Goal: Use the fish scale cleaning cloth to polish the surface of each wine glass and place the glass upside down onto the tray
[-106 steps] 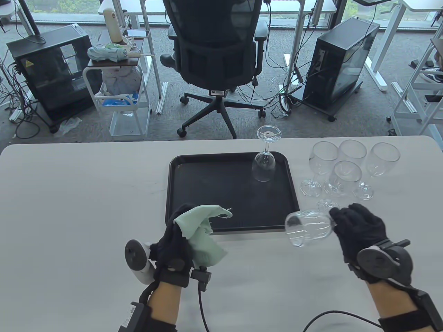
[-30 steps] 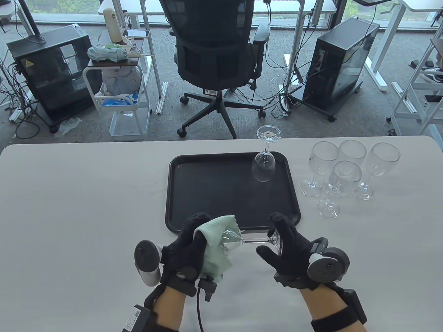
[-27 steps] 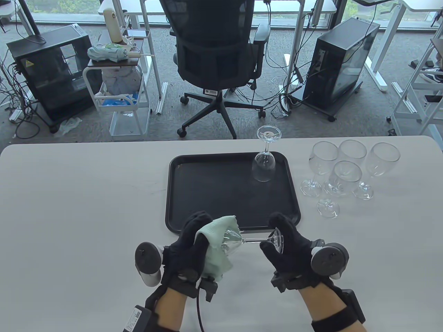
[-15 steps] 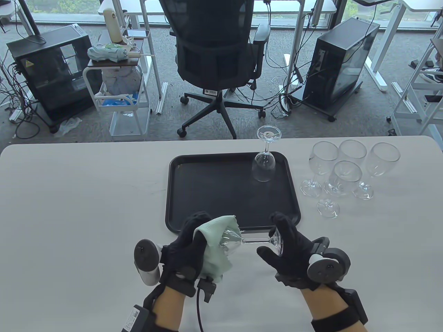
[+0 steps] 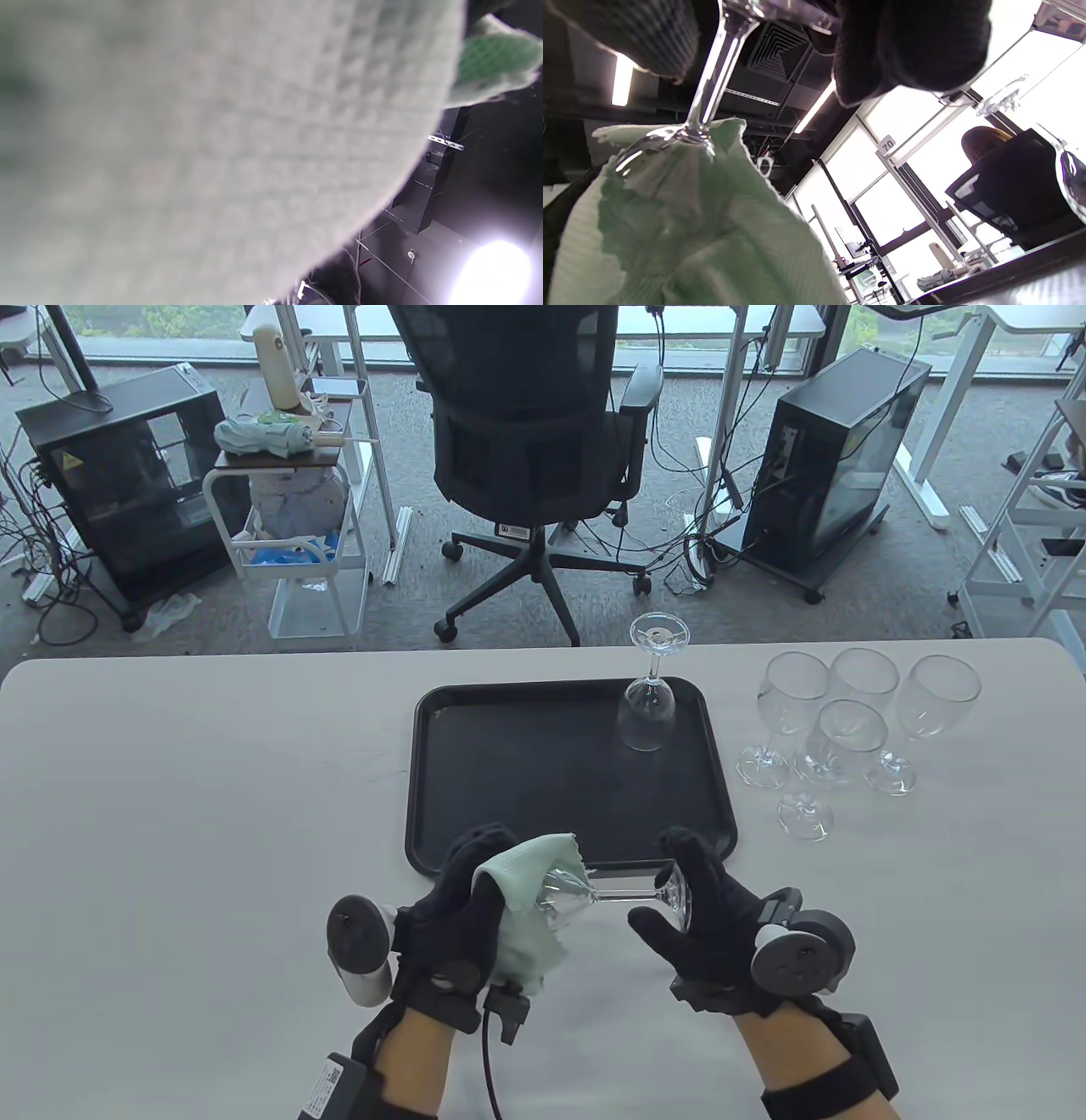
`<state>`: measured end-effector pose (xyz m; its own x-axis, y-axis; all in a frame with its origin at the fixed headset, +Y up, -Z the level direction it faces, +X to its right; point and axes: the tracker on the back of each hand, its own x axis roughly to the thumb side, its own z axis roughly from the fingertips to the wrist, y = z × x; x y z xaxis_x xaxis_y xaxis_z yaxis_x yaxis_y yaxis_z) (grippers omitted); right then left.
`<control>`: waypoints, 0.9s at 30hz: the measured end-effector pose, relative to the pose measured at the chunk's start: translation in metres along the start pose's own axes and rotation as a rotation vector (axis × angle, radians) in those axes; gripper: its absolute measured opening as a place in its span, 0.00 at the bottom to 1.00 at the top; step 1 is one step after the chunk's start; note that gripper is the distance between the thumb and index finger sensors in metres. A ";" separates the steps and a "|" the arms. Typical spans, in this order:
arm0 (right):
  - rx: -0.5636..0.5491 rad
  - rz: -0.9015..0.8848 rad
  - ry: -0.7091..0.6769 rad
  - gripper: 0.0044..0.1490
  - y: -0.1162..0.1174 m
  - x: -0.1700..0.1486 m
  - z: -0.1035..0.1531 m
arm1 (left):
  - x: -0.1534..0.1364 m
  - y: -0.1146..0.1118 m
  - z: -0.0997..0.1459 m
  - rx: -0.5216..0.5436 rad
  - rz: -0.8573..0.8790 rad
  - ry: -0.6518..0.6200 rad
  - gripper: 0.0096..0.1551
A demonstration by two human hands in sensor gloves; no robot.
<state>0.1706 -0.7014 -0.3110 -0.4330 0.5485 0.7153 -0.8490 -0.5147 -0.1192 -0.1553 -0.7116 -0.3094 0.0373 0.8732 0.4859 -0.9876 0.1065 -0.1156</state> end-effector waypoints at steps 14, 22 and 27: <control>-0.019 0.101 -0.062 0.57 -0.003 0.005 0.001 | -0.001 0.000 0.000 -0.025 0.035 0.051 0.34; 0.059 -0.118 0.175 0.54 -0.001 -0.003 0.003 | 0.009 -0.001 0.000 -0.012 -0.067 -0.051 0.33; -0.012 0.189 -0.132 0.60 -0.003 0.012 0.001 | 0.000 0.002 0.000 -0.028 0.060 0.040 0.33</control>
<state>0.1687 -0.6938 -0.3017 -0.5423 0.3517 0.7631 -0.7601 -0.5922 -0.2673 -0.1576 -0.7116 -0.3101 -0.0148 0.8968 0.4422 -0.9837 0.0663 -0.1674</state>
